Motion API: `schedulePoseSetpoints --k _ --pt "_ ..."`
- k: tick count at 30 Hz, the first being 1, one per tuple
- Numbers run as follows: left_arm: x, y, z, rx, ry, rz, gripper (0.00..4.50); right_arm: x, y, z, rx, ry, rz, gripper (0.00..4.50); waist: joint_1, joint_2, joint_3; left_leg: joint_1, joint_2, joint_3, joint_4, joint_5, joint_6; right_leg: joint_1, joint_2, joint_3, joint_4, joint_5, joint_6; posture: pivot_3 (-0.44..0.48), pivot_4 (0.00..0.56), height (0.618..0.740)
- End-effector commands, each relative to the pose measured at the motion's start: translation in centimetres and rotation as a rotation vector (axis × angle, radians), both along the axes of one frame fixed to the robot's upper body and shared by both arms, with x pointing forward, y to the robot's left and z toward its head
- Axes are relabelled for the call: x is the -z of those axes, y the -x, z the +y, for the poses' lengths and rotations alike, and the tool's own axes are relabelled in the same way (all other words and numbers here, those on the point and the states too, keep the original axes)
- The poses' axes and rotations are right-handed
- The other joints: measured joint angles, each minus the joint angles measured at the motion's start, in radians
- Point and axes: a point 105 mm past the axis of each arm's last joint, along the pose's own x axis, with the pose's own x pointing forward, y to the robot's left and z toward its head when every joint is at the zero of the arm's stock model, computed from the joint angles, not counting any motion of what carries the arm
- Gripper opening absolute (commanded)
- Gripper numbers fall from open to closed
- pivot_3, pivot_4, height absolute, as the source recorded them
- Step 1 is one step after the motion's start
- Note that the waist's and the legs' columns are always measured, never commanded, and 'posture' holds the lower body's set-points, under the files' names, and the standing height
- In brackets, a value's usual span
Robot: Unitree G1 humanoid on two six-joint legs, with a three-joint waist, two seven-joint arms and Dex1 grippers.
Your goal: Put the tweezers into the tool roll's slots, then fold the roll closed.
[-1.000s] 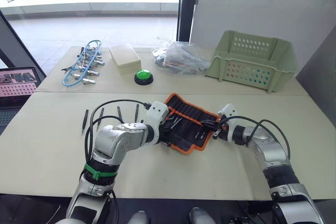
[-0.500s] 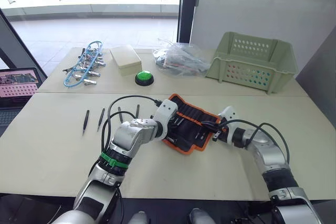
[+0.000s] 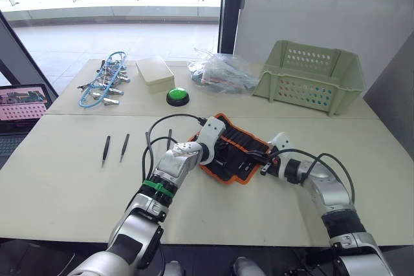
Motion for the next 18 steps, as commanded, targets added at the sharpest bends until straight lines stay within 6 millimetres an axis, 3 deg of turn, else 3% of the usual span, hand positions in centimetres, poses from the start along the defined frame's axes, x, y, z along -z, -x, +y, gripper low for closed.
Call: schedulePoseSetpoints --k 1,6,14,17,18 --pt "-0.6 -0.1 -0.5 0.065 0.002 -0.040 0.00 2.2 0.5 0.2 -0.001 0.036 0.071 0.07 0.001 0.000 0.000 0.000 0.000 0.000 0.000 0.000 0.000 0.000 0.000 0.000 0.000 0.000 0.000 0.000 0.150 0.740" --pt "-1.3 -0.2 0.5 0.082 0.018 -0.044 0.00 2.2 0.4 0.2 0.008 0.033 0.068 0.07 -0.004 0.000 0.000 0.000 0.000 0.000 0.000 0.000 0.000 0.000 0.000 0.000 0.000 0.000 0.000 0.000 0.150 0.740" --pt "-3.6 0.5 5.8 0.029 -0.010 -0.120 2.66 1.6 -0.1 0.1 0.062 -0.035 0.048 0.00 -0.016 0.000 0.000 0.000 0.001 0.000 -0.001 0.000 0.000 -0.001 0.001 0.000 0.001 0.000 0.000 0.000 0.150 0.740" --pt "-5.5 1.6 8.2 0.009 -0.038 -0.165 3.67 0.2 0.0 0.2 0.053 -0.091 0.008 0.00 -0.012 0.000 0.000 0.000 0.001 0.000 -0.001 0.000 0.000 -0.001 0.001 0.000 0.001 0.000 0.000 0.000 0.150 0.740" --pt "-6.9 2.2 8.6 0.018 0.019 -0.173 3.98 -0.4 -0.1 0.2 0.053 -0.105 -0.002 0.00 -0.011 0.000 0.000 -0.001 0.001 0.000 -0.001 0.000 0.000 -0.002 0.001 0.000 0.001 0.000 0.000 0.000 0.150 0.740"
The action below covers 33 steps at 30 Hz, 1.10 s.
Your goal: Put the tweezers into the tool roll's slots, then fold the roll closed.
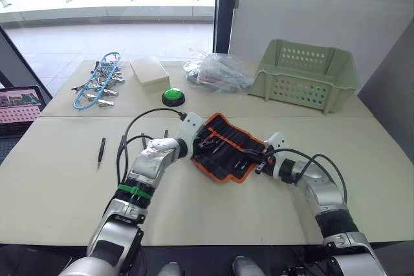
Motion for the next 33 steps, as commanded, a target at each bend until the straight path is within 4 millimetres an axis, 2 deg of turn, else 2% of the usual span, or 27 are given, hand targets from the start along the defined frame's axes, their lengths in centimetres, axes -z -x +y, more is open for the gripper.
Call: schedulePoseSetpoints --k 1,4,8,10,13,16,20,24,28,31,33 --pt "-5.6 1.7 0.8 0.049 0.132 -0.098 4.34 -0.7 0.1 -0.4 0.011 -0.041 0.004 0.00 0.004 0.000 0.000 0.000 0.000 0.000 0.000 0.000 0.000 0.000 0.000 0.000 0.000 0.000 0.000 0.000 0.150 0.740" --pt "-7.5 2.9 2.7 0.038 0.136 -0.142 4.42 -2.1 0.0 -0.4 0.005 -0.062 -0.023 0.00 0.007 0.000 0.000 -0.002 0.000 0.000 0.000 0.000 0.000 -0.002 0.000 0.000 0.000 0.000 0.000 0.000 0.150 0.740" --pt "-8.2 4.9 6.8 -0.028 0.157 -0.189 4.42 -1.9 -0.1 -0.6 -0.003 -0.042 0.004 0.00 -0.003 0.002 0.001 -0.001 0.000 0.001 -0.001 0.000 0.000 -0.003 0.000 0.000 0.000 0.000 0.000 0.000 0.150 0.740" --pt "-7.3 5.4 8.1 -0.069 0.131 -0.182 4.42 -1.8 -0.1 -0.6 -0.008 -0.035 0.008 0.00 -0.001 0.002 0.001 -0.002 0.001 0.000 -0.002 0.000 0.000 -0.005 0.000 0.000 0.000 0.000 0.000 0.000 0.150 0.740" --pt "-5.5 7.1 9.8 -0.106 0.175 -0.087 4.42 -2.8 -0.4 -0.7 0.002 -0.095 -0.019 0.00 0.001 0.002 0.001 -0.002 0.001 0.001 -0.002 0.000 0.000 -0.005 0.000 0.001 0.000 0.000 0.000 0.000 0.150 0.740" --pt "-4.2 9.6 11.4 -0.139 0.212 -0.089 4.42 -3.4 -0.7 -1.0 -0.008 -0.087 -0.033 0.00 0.001 0.002 0.001 -0.003 0.001 0.001 -0.002 0.000 0.000 -0.006 0.000 0.001 0.000 0.000 0.000 0.000 0.150 0.740" --pt "-2.0 11.3 14.0 -0.278 0.061 -0.183 4.42 -2.6 -0.5 -0.8 -0.064 -0.012 -0.023 0.00 0.004 0.002 0.001 -0.004 0.002 0.002 -0.002 -0.001 0.001 -0.007 0.000 0.001 -0.001 0.000 0.000 0.000 0.150 0.740" --pt "-1.1 13.6 15.7 -0.392 0.153 -0.222 4.42 -1.4 -0.8 -1.0 -0.047 0.024 -0.001 0.00 0.011 0.002 0.001 -0.004 0.002 0.002 -0.002 -0.001 0.001 -0.006 -0.001 0.001 -0.002 0.001 -0.001 0.000 0.150 0.740" --pt "0.8 16.4 17.2 -0.454 0.180 -0.165 4.42 0.0 -0.7 -1.1 -0.044 0.021 0.052 0.00 0.006 0.002 0.001 -0.004 0.002 0.003 -0.002 -0.001 0.001 -0.006 0.000 0.001 -0.002 0.001 -0.001 0.000 0.150 0.740" --pt "2.5 19.3 21.2 -0.660 0.246 -0.151 4.42 0.7 -0.5 -1.2 -0.046 0.031 0.066 0.00 0.006 0.002 0.001 -0.002 0.002 0.003 -0.002 -0.001 0.001 -0.004 0.000 0.000 -0.003 0.001 -0.001 0.000 0.150 0.740" --pt "3.1 21.1 22.1 -0.718 0.263 -0.170 4.42 0.8 -0.5 -1.2 -0.049 0.027 0.068 0.00 0.004 0.002 0.001 0.000 0.003 0.003 -0.002 -0.001 0.002 0.000 0.000 0.000 -0.005 0.000 -0.001 0.000 0.150 0.740"
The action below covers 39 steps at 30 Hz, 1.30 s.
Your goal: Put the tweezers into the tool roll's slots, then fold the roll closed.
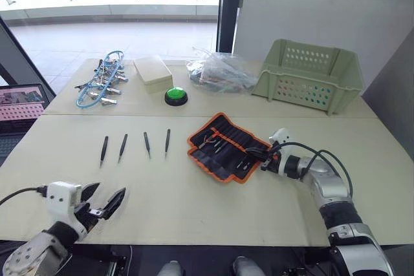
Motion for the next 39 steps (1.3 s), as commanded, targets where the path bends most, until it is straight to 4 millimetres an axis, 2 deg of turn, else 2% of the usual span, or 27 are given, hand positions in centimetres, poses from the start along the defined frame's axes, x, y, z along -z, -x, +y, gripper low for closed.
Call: schedulePoseSetpoints --k 1,4,8,17,23,26,30,34,36,39 --pt "-0.1 2.8 1.9 -0.100 -0.001 -0.055 4.42 1.0 0.3 -0.3 0.000 0.019 0.031 0.00 -0.001 0.000 0.000 0.000 0.000 0.000 0.000 0.000 0.000 0.000 0.000 0.000 -0.001 0.000 0.000 0.000 0.150 0.740" --pt "0.7 4.8 2.5 -0.158 -0.031 -0.057 4.42 1.1 0.4 -0.1 -0.012 0.022 0.036 0.00 0.001 -0.001 -0.001 0.000 0.000 0.000 0.000 0.000 0.000 0.002 0.000 -0.001 -0.005 0.000 0.000 0.000 0.150 0.740" --pt "1.2 6.8 4.8 -0.309 -0.020 -0.080 4.42 1.3 0.6 -0.1 -0.025 0.027 0.046 0.00 0.001 -0.002 -0.001 0.000 0.001 0.000 0.000 0.000 0.000 0.003 0.001 -0.001 -0.005 0.000 0.000 0.000 0.150 0.740" --pt "2.9 9.0 4.0 -0.352 -0.052 -0.036 4.42 1.8 0.9 -0.1 -0.068 0.039 0.066 0.00 -0.002 -0.004 -0.002 0.000 0.001 0.001 0.000 -0.001 0.002 0.003 0.001 -0.001 -0.007 0.000 0.000 0.000 0.150 0.740" --pt "3.0 9.1 3.9 -0.346 -0.063 -0.048 4.42 1.9 0.9 -0.2 -0.078 0.045 0.067 0.00 -0.003 -0.005 -0.003 0.000 0.002 0.001 0.000 -0.001 0.002 0.003 0.002 -0.001 -0.007 0.000 0.000 0.000 0.150 0.740" --pt "2.6 7.9 4.0 -0.322 -0.088 -0.075 4.42 2.0 1.0 -0.3 -0.091 0.062 0.069 0.00 -0.002 -0.005 -0.003 0.000 0.002 0.001 0.000 -0.001 0.002 0.003 0.002 -0.001 -0.007 0.000 0.000 0.000 0.150 0.740" --pt "1.2 5.4 4.6 -0.327 -0.083 -0.123 4.42 2.0 0.9 -0.5 -0.083 0.064 0.063 0.00 0.001 -0.005 -0.004 0.000 0.002 0.000 0.000 -0.001 0.002 0.003 0.002 -0.002 -0.006 0.000 0.000 0.000 0.150 0.740" --pt "-0.9 1.3 4.9 -0.309 -0.042 -0.168 4.42 2.0 0.9 -0.6 -0.074 0.062 0.060 0.00 0.002 -0.005 -0.004 0.000 0.002 0.000 0.000 -0.001 0.002 0.003 0.002 -0.002 -0.006 0.001 0.000 0.000 0.150 0.740" --pt "-1.2 0.0 4.9 -0.304 -0.049 -0.155 4.42 2.0 0.9 -0.6 -0.070 0.058 0.059 0.00 0.001 -0.005 -0.004 0.001 0.002 0.000 0.000 -0.001 0.002 0.003 0.002 -0.002 -0.005 0.001 0.000 0.000 0.150 0.740" --pt "-0.8 -4.0 4.8 -0.304 -0.072 -0.098 4.42 1.9 1.0 -0.4 -0.070 0.056 0.059 0.00 0.002 -0.004 -0.004 0.001 0.001 0.000 0.000 -0.001 0.002 0.003 0.001 -0.002 -0.005 0.001 0.000 0.000 0.150 0.740"
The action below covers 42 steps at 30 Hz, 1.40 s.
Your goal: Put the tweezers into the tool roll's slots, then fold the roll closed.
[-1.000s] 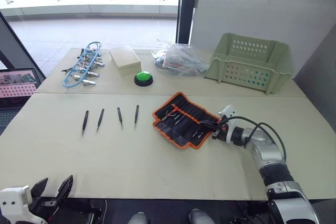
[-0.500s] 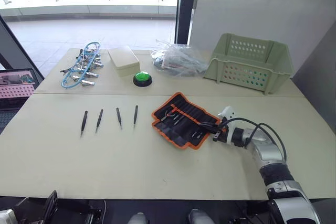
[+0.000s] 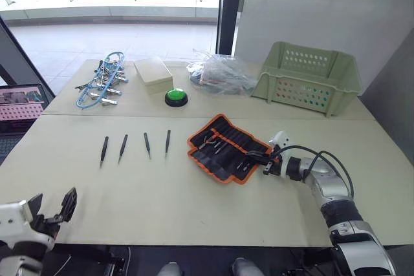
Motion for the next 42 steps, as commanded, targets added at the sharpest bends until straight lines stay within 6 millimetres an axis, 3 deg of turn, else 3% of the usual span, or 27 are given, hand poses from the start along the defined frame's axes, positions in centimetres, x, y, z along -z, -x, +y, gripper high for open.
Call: schedulePoseSetpoints --k 1,4,8,25,31,39,42 --pt "0.3 -3.8 -0.2 -0.016 0.005 0.057 4.42 1.4 0.6 0.0 0.008 0.029 0.050 0.00 0.003 0.001 0.000 0.000 0.000 0.000 0.000 0.000 0.000 0.000 0.000 0.000 0.000 0.000 0.000 0.000 0.150 0.740" --pt "0.1 -6.6 -0.6 -0.012 0.052 0.089 4.42 1.2 0.7 0.5 0.002 0.027 0.045 0.00 0.001 0.000 -0.001 0.000 0.000 -0.001 0.000 0.000 0.000 0.000 0.001 -0.001 0.001 0.001 -0.001 0.000 0.150 0.740" --pt "0.0 -8.4 -1.3 0.000 0.064 0.163 4.42 1.1 0.7 0.3 0.014 0.029 0.042 0.00 -0.005 0.000 -0.001 0.000 0.000 -0.001 0.000 0.000 0.000 -0.002 0.000 -0.001 0.001 0.001 -0.001 0.000 0.150 0.740" --pt "0.0 -11.4 -2.4 -0.052 0.116 0.224 4.42 0.7 0.6 0.8 0.006 0.051 0.033 0.00 0.000 0.000 -0.001 -0.001 0.000 -0.001 -0.001 0.000 0.000 -0.002 0.000 -0.001 0.001 0.001 -0.001 0.000 0.150 0.740" --pt "0.5 -13.1 -3.4 -0.052 0.101 0.235 2.67 0.2 0.5 1.7 -0.019 0.057 0.015 0.00 0.000 0.000 -0.001 -0.001 0.000 0.000 -0.001 0.000 0.000 -0.002 0.000 -0.001 0.001 0.001 -0.001 0.000 0.150 0.740" --pt "1.5 -12.7 -2.9 -0.085 0.086 0.265 0.02 0.1 0.6 1.8 -0.018 0.069 0.008 0.00 0.003 0.000 -0.001 -0.001 -0.001 0.000 0.000 0.000 0.000 -0.002 -0.001 -0.001 0.001 0.001 -0.001 0.000 0.150 0.740" --pt "1.2 -12.7 -2.7 -0.091 0.091 0.247 0.02 0.1 0.6 1.8 -0.015 0.069 0.009 0.00 0.003 0.000 -0.001 -0.001 -0.001 -0.001 0.000 0.000 0.000 -0.002 -0.001 -0.001 0.001 0.001 -0.001 0.000 0.150 0.740"
